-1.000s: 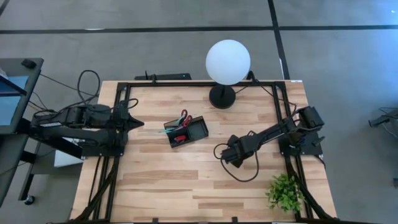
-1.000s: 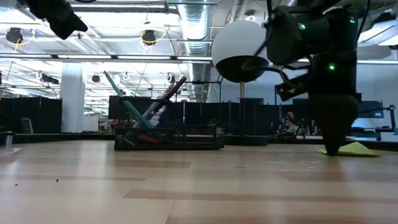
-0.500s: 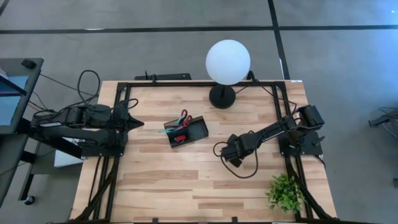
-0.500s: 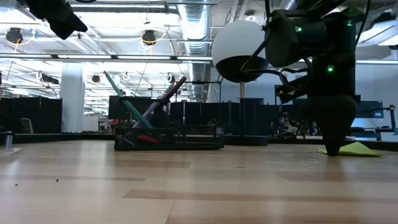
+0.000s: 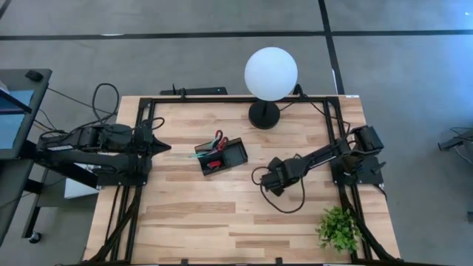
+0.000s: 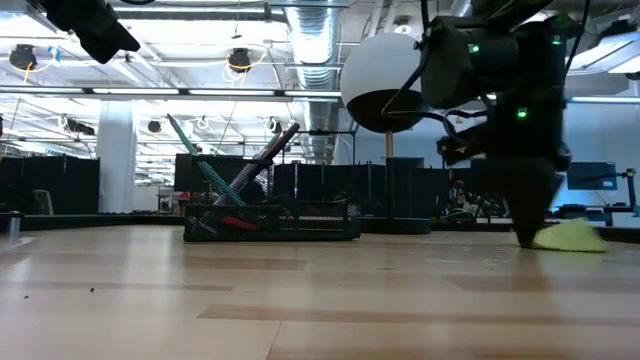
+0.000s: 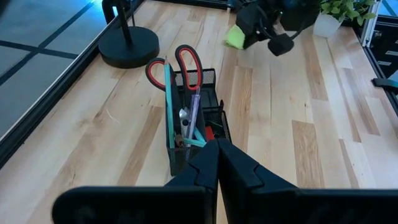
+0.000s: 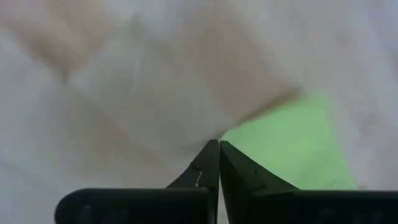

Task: Pick and place office supplies into organizer
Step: Put the green sticky note into the black desk organizer

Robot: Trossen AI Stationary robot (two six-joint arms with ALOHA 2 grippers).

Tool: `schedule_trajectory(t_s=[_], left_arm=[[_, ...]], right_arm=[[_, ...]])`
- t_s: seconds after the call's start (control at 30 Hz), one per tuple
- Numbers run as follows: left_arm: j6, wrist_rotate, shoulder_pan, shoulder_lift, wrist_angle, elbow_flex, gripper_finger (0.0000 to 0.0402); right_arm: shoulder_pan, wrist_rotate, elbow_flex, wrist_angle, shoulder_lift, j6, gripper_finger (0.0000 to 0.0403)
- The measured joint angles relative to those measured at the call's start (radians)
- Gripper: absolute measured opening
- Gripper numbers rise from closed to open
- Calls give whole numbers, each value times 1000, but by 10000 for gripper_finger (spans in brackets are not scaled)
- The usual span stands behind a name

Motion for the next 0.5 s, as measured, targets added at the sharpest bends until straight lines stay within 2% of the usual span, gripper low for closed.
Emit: schedule_trajectory(t_s=[0.23, 0.4, 0.5], left_arm=[[0, 0, 0, 0, 0, 0, 0], [-7, 0, 0, 0, 0, 0, 0], [-11, 0, 0, 0, 0, 0, 0]], right_arm=[[45, 145, 140, -10, -1, 27, 1], [51, 302, 283, -5, -3, -31, 1], [48, 435, 354, 49, -4, -84, 1]])
